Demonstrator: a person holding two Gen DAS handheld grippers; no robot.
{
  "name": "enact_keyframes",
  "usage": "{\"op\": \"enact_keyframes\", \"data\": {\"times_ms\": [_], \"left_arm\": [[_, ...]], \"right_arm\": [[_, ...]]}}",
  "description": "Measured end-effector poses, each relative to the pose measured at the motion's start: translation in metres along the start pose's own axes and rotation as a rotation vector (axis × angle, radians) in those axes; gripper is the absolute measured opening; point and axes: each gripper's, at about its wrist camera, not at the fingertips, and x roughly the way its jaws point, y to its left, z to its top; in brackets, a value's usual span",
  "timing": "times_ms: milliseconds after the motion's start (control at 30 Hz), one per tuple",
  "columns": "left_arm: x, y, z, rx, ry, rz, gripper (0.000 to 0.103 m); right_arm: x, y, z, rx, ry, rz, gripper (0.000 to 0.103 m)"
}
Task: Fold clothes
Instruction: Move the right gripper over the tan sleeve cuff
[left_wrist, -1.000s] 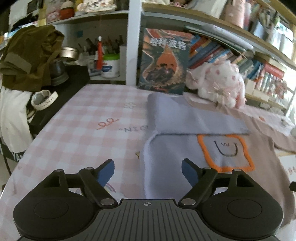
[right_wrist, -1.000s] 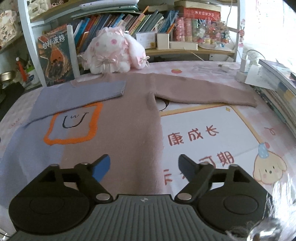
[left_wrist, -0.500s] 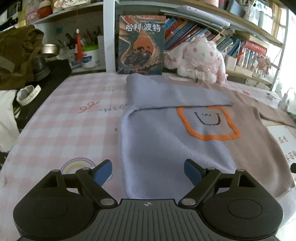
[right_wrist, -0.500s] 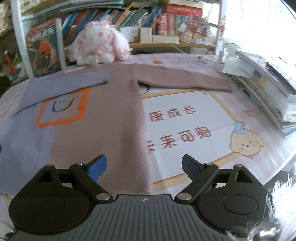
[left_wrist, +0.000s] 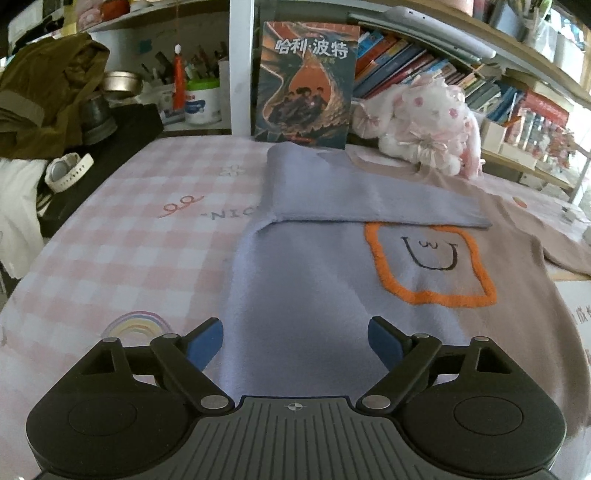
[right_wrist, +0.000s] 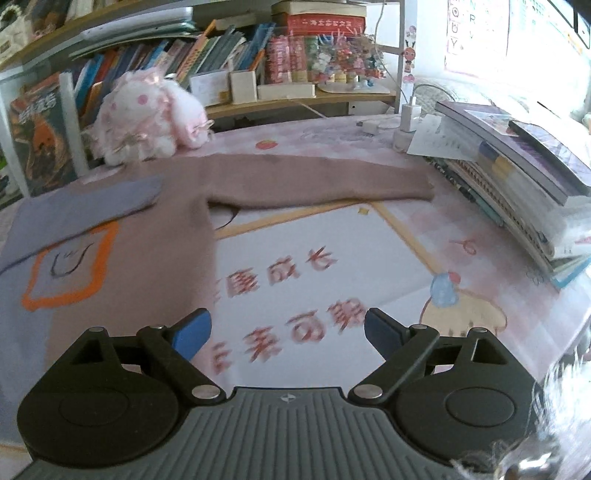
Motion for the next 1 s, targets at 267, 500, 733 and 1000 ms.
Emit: {"op": "enact_keyframes", "data": {"times_ms": [267,500,733,1000], "left_arm": [[0.011,-0.059,0.000,0.000,0.008,0.056,0.088],[0.008,-0.104,-0.010,-0.020,0.029,0.123,0.088],[0.001,-0.123,-0.023,-0.070,0.078,0.206,0.088],[-0.004,-0.140,-0.026,-0.072,0.099,0.257,0.088]], "right_arm": [[0.048,-0.076,0.046,0.027,0.004,0.032,0.090],[0.095,-0.135,0.083,0.064,0.032,0.077,0.090],[0.134,-0.160,0.099,0.046,0.082,0.127,0.090],[0.151,-0.176,0.100,0.090,0.107,0.168,0.090]]}}
